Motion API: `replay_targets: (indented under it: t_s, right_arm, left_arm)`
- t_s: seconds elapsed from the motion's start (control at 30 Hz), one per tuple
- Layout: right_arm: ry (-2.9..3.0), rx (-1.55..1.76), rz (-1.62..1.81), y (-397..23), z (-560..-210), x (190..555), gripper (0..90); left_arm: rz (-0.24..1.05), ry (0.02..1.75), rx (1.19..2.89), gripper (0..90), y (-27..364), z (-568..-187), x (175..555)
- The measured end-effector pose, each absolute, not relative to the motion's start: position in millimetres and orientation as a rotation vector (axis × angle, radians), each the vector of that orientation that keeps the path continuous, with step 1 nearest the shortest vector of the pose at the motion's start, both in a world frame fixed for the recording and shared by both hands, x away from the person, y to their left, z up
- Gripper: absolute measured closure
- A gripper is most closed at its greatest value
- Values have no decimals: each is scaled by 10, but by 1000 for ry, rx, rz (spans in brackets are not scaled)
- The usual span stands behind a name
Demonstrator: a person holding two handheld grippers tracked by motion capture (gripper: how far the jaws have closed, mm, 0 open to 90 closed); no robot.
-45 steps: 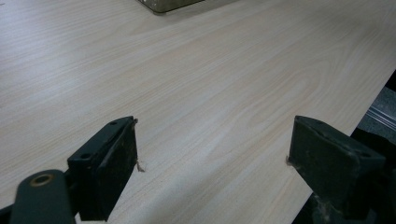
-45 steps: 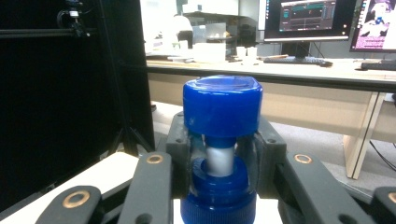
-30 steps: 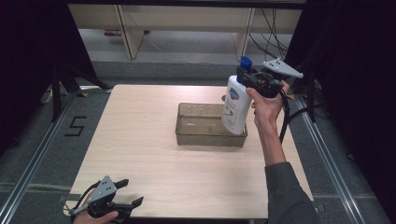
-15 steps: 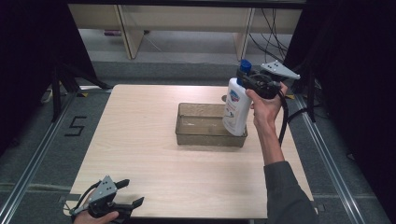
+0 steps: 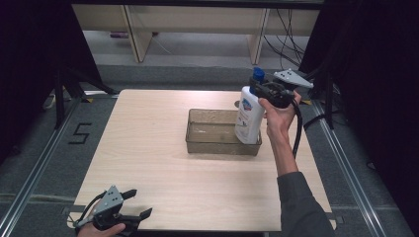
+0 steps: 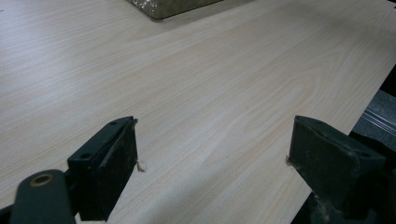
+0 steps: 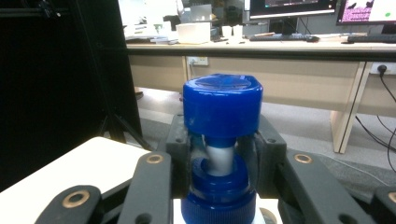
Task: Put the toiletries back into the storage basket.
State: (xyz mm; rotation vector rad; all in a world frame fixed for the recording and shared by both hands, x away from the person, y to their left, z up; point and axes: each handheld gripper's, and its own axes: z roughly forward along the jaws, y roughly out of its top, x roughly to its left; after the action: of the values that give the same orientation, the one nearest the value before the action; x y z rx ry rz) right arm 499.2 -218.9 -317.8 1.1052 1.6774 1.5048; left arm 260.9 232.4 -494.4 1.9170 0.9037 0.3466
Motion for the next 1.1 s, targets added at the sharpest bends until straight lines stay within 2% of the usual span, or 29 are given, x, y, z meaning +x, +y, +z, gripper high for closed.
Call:
replay_targets:
  t_s: [1.1]
  right_arm:
    - [1692,1144,1485,-2245,-3415,4965,661]
  left_arm:
    - [352,901,1925,148,2324,-4943,2606]
